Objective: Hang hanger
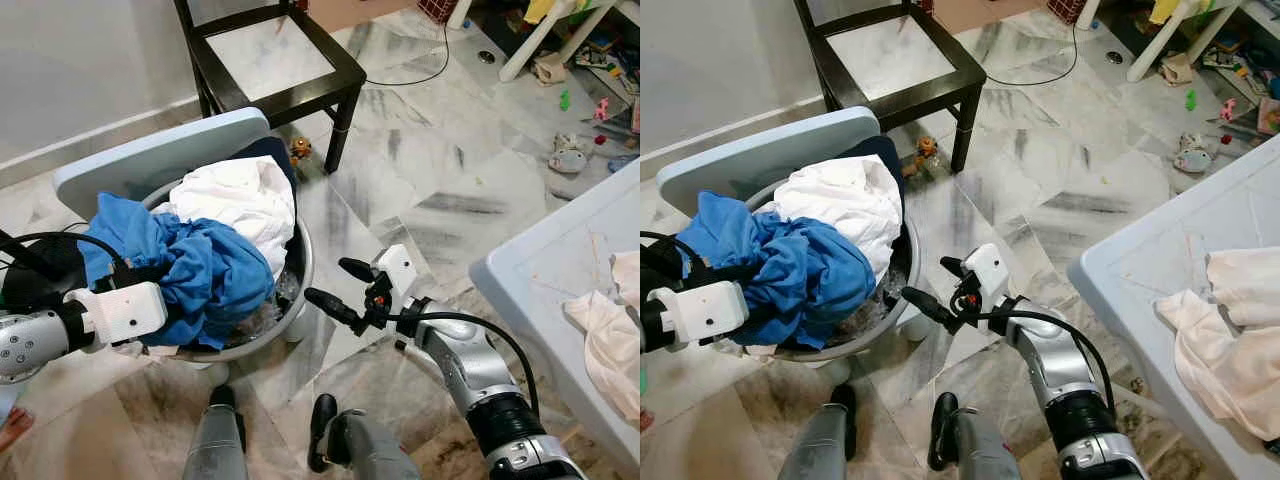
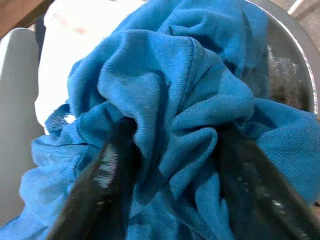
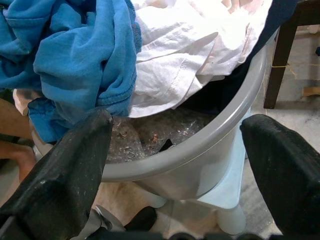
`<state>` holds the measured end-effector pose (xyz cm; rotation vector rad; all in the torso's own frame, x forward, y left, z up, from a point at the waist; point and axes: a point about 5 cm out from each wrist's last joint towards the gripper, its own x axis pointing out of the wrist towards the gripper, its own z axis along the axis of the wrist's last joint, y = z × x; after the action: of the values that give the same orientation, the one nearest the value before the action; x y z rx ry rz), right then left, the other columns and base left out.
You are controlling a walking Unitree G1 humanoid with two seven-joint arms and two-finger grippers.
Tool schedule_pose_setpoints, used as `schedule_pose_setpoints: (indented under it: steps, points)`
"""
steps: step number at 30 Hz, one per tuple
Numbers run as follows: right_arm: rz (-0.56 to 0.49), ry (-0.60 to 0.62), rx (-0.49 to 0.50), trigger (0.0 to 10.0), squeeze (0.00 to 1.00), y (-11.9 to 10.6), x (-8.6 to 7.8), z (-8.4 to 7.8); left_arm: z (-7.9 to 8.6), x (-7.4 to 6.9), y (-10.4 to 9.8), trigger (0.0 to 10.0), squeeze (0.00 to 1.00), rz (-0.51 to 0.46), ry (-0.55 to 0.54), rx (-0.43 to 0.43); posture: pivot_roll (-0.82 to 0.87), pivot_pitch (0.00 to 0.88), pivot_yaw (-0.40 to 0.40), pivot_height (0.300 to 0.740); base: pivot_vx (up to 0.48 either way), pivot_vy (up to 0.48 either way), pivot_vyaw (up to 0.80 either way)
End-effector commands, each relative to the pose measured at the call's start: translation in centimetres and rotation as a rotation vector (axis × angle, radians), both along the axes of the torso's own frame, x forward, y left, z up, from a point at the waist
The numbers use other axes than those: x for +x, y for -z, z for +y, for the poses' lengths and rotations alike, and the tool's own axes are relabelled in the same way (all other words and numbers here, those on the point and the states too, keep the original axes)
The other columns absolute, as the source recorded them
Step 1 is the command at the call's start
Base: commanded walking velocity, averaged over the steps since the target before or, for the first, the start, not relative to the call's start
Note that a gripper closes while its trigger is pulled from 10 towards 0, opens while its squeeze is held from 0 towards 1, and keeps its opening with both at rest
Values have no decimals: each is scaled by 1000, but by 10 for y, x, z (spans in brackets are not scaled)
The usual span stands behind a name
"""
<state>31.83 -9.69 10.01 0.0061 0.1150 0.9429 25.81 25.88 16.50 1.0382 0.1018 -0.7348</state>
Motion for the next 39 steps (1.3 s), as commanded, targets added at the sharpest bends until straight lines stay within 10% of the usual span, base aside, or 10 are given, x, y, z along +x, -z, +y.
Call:
schedule_pose_setpoints:
  steps: [1,14,23,32,39]
  points:
    - [20,7,-13,10000,0,6,-3,-4,2,0,1,0,0,-10,-20,-32,388,363,-153,740,0,0,0]
    - [20,6,-15,10000,0,6,-2,-4,5,4,-8,0,0,-112,-112,-169,392,366,-158,740,0,0,0]
    - [11,29,-20,10000,0,6,-1,-4,4,11,-33,0,0,-278,-323,-499,392,373,-163,740,0,0,0]
    - [2,34,-24,10000,0,5,2,-2,-16,13,-64,0,0,-430,-369,-703,403,378,-174,740,0,0,0]
    - [0,24,-26,10000,0,6,1,1,-57,0,-40,0,0,-282,-349,-809,401,382,-177,740,0,0,0]
